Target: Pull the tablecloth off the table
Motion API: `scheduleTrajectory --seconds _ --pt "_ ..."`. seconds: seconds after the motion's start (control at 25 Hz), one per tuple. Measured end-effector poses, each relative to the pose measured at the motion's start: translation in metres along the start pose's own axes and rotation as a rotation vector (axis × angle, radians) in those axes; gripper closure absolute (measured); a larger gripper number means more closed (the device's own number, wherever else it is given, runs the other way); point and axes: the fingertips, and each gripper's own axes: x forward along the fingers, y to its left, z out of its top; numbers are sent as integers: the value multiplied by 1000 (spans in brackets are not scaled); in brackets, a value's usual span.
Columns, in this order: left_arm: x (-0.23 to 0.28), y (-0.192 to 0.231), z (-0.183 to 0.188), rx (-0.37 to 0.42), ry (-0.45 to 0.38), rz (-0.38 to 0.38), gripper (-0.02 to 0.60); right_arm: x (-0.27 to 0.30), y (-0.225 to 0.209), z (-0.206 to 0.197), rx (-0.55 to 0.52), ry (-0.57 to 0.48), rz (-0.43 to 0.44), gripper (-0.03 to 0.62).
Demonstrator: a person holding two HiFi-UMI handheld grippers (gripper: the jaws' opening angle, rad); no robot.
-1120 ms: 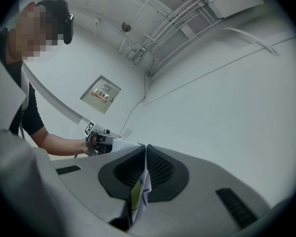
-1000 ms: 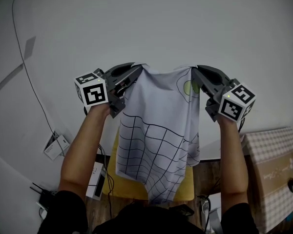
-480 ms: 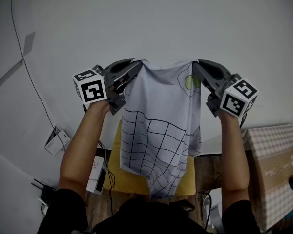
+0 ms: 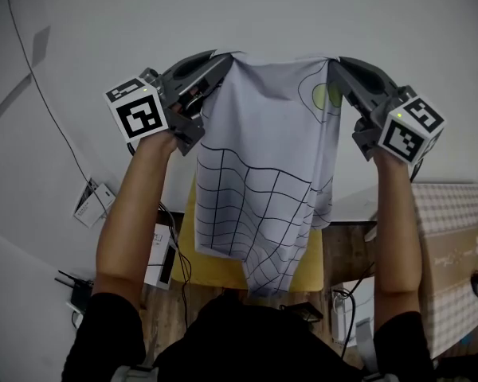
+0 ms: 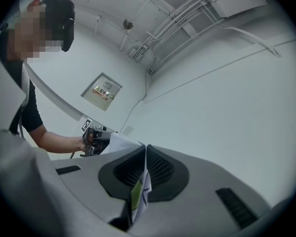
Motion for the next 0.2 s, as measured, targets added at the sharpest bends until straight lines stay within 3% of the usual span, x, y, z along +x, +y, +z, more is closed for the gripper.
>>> scheduleTrajectory --seconds 0.2 --pt "4 9 1 10 -11 8 569 -2 -9 -3 -29 -6 2 572"
